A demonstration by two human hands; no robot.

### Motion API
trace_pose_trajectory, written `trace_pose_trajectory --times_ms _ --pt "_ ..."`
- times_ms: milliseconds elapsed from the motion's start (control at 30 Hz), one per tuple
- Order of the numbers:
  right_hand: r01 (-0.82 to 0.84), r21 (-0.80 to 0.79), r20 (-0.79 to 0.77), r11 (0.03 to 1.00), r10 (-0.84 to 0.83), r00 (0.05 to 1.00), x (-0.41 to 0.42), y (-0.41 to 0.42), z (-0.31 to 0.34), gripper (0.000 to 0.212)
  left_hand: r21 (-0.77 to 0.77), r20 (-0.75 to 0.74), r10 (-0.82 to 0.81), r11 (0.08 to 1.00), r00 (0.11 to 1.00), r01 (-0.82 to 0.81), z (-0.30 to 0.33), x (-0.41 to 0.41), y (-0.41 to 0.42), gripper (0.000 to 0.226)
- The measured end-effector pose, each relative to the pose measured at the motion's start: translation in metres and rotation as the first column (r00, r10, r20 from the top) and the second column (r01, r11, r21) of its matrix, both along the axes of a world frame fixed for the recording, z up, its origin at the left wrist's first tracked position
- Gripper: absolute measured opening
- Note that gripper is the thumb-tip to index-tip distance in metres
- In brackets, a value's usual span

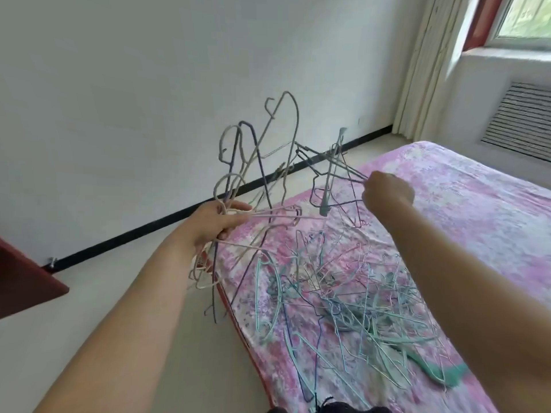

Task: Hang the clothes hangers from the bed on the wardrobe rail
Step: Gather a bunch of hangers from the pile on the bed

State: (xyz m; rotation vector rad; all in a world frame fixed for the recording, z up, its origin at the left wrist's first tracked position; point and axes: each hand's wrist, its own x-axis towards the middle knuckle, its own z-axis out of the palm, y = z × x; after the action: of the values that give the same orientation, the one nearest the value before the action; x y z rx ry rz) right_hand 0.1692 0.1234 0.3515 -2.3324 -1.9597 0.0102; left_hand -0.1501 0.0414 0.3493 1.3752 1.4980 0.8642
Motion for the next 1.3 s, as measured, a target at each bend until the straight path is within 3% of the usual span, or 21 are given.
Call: trace_pose_trajectory --times_ms 133,300,467,667,833,967,1067,1167,1300 --pt "0.027 -0.155 -0.091 0.988 -0.042 0.995 0.008 -0.012 -0.042 0.022 -0.062 0.183 0.111 0.993 0.977 -0.101 0.006 0.003 0.009 0.013" --pt "0.041 -0.204 -0.190 0.978 -0.081 0.978 0.014 -0.023 -0.066 0.024 -0.241 0.174 0.121 0.967 0.977 -0.077 -0.016 -0.012 0.008 0.009" --pt "0.008 -0.239 -0.283 0.971 -0.077 0.956 0.018 -0.024 -0.067 0.030 -0.269 0.222 0.128 0.961 0.967 -0.066 -0.033 -0.020 0.006 0.013" --pt "0.041 -0.144 -0.204 0.989 -0.070 0.977 0.009 -0.018 -0.046 0.023 -0.213 0.175 0.124 0.973 0.977 -0.085 -0.018 -0.031 0.008 0.006" --pt "0.065 -0.049 -0.259 0.997 -0.075 0.963 -0.017 -0.022 -0.017 0.018 -0.159 0.288 0.216 0.972 0.933 -0.175 -0.002 -0.019 0.010 0.004" --pt "-0.071 -0.033 -0.561 0.997 0.040 0.827 -0.056 -0.037 -0.009 0.031 -0.101 0.326 0.270 0.963 0.906 -0.251 0.008 0.020 0.001 0.003" --pt "-0.131 0.020 -0.734 0.991 0.104 0.671 -0.099 -0.063 -0.009 0.046 -0.045 0.258 0.212 0.977 0.942 -0.208 0.007 0.055 -0.008 0.009" --pt "-0.138 -0.010 -0.839 0.990 0.067 0.540 -0.133 -0.086 -0.011 0.043 0.006 0.156 0.159 0.987 0.975 -0.162 -0.016 0.081 -0.013 0.010" --pt "-0.188 0.002 -0.839 0.982 0.104 0.534 -0.150 -0.114 -0.012 0.037 0.021 0.208 0.216 0.974 0.954 -0.225 -0.036 0.084 -0.020 0.023"
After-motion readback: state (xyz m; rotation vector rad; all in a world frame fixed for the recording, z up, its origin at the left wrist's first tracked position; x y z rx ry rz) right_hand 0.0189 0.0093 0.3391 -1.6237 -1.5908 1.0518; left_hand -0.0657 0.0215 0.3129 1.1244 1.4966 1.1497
